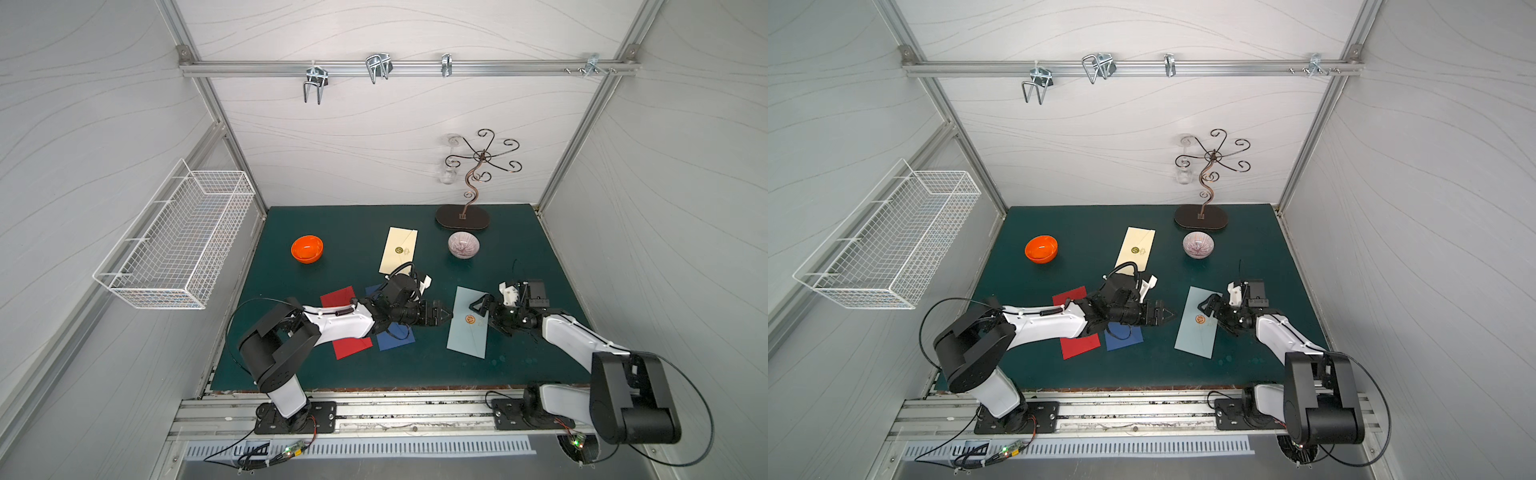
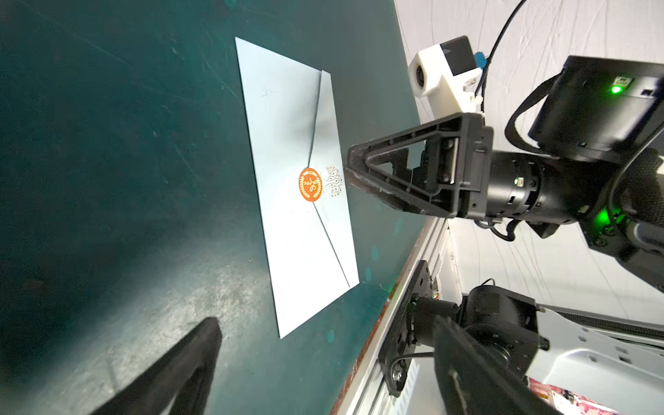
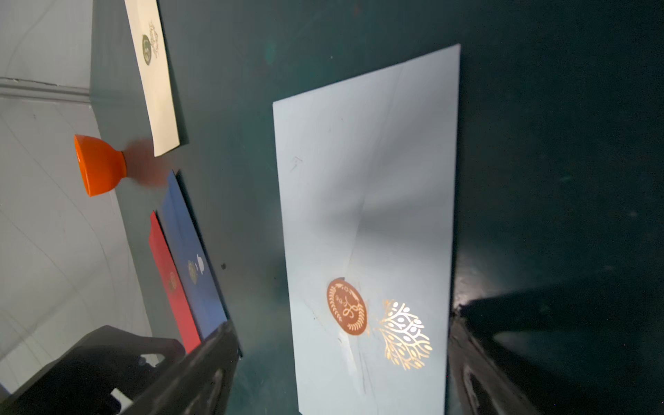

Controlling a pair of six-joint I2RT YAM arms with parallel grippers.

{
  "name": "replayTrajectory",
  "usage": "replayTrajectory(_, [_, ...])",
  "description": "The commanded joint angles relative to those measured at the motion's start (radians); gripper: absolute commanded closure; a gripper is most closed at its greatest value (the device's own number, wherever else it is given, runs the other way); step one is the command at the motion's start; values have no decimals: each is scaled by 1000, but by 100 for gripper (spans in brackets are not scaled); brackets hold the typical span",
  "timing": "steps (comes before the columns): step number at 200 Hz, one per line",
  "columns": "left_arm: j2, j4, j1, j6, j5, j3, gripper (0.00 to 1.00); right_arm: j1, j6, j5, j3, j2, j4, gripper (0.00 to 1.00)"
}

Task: Open the envelope
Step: Move the envelope to the center of the board.

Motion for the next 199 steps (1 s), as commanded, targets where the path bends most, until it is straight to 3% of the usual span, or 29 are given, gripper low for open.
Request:
replayTrajectory(1, [-62, -33, 16, -12, 1, 21, 6, 44, -36, 19, 20, -24, -86, 9])
replayTrajectory(34, [-54, -225, 42, 82, 27, 93, 8, 55, -46, 58, 18, -63, -119, 8])
replayTrajectory(60, [-26, -311, 39, 138, 70, 140, 18, 55, -38, 40, 22, -37, -95, 8])
replayTrajectory(92, [-101, -187, 33, 81, 53, 37, 17, 47, -53, 55, 46, -6, -128, 8])
replayTrajectory(117, [-90, -265, 32, 128, 49, 83, 17, 46, -59, -20, 47, 34, -71, 9])
replayTrajectory(143, [-76, -201, 31, 94, 61, 72, 17, 55, -68, -145, 71, 139, -15, 11])
replayTrajectory(199, [-49, -249, 31, 110, 71, 119, 16, 75, -87, -146, 131, 166, -90, 10])
